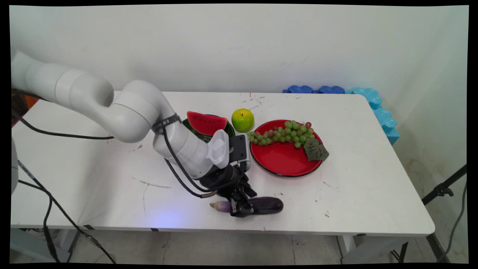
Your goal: Place the picked object on the table
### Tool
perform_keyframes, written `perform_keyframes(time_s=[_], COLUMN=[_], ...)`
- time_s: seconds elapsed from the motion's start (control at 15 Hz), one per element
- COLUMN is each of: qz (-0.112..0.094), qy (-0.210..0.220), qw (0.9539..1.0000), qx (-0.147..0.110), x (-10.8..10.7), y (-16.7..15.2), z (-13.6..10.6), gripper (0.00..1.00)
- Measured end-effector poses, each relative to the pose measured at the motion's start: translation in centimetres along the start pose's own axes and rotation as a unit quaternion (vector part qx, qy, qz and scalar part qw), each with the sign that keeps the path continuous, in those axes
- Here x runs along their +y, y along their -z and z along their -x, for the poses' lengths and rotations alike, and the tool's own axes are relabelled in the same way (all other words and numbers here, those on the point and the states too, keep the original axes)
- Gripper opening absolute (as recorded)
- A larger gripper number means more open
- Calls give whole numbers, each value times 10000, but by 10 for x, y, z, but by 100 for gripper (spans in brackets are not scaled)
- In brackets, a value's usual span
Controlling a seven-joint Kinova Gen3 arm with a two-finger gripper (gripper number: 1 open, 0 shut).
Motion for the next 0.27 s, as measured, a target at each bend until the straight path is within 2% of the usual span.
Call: perform_keyframes(time_s=[0.27], qz=[-29], qy=[51], qw=[9999], qx=[81], x=[0], y=[-1], z=[-1], gripper=[100])
